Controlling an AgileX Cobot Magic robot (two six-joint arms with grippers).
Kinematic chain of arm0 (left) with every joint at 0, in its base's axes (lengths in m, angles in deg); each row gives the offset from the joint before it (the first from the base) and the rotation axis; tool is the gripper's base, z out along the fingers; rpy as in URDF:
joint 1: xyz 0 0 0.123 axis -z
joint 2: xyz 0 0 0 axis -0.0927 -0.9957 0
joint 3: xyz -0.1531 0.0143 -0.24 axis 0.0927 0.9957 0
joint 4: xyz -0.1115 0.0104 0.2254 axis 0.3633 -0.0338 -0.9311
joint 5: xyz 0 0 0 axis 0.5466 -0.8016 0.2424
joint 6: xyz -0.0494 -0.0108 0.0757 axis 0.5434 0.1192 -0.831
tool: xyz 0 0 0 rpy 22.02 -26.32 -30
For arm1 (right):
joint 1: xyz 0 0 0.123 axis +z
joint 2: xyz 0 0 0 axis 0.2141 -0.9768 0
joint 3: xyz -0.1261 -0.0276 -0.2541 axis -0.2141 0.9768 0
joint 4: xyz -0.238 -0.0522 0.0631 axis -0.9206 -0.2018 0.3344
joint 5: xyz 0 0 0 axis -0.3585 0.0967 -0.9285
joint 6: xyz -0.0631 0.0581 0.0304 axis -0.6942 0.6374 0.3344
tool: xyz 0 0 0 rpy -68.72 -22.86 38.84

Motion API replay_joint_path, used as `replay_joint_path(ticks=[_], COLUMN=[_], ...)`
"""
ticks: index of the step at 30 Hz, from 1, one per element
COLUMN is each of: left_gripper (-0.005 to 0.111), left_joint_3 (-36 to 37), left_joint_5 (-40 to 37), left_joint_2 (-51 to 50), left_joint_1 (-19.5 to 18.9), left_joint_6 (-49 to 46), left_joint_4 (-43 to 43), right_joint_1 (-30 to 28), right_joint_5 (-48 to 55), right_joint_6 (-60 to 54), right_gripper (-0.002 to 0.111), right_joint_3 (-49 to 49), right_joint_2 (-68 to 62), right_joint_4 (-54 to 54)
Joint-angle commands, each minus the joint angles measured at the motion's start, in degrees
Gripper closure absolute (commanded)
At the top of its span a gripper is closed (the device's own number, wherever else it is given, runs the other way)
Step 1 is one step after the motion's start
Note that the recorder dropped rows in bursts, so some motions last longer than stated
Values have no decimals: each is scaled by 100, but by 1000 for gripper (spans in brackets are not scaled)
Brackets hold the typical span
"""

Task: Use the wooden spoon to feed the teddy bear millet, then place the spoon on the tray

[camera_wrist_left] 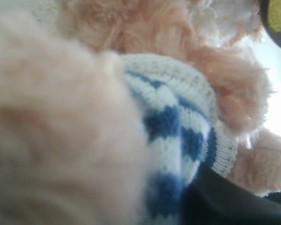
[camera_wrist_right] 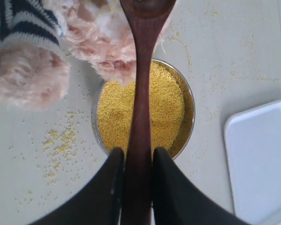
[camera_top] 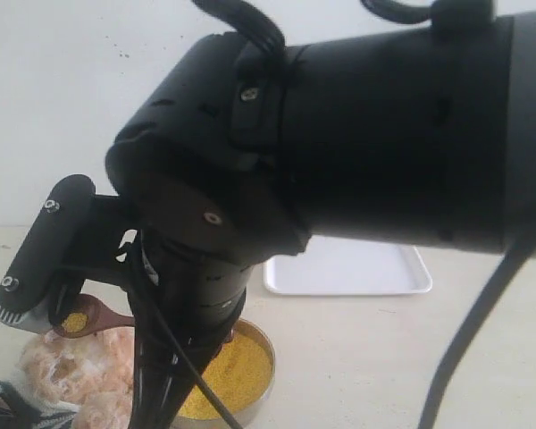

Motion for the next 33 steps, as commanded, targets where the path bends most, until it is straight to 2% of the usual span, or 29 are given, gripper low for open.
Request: replay_joint_path(ticks=[1,33], left_gripper=[103,103], left_joint_3=[13,13], left_joint_5=[-79,-79], left_joint_2=[30,30], left_joint_1=[2,2], left_joint_6=[26,-1], left_joint_4=[110,110], right_joint_1=[-3,7], right_joint_5=[82,7], right_joint_6=[49,156], right_gripper=[108,108], right_joint_3=[25,25], right_joint_2=[6,6], right_joint_4=[-96,-271])
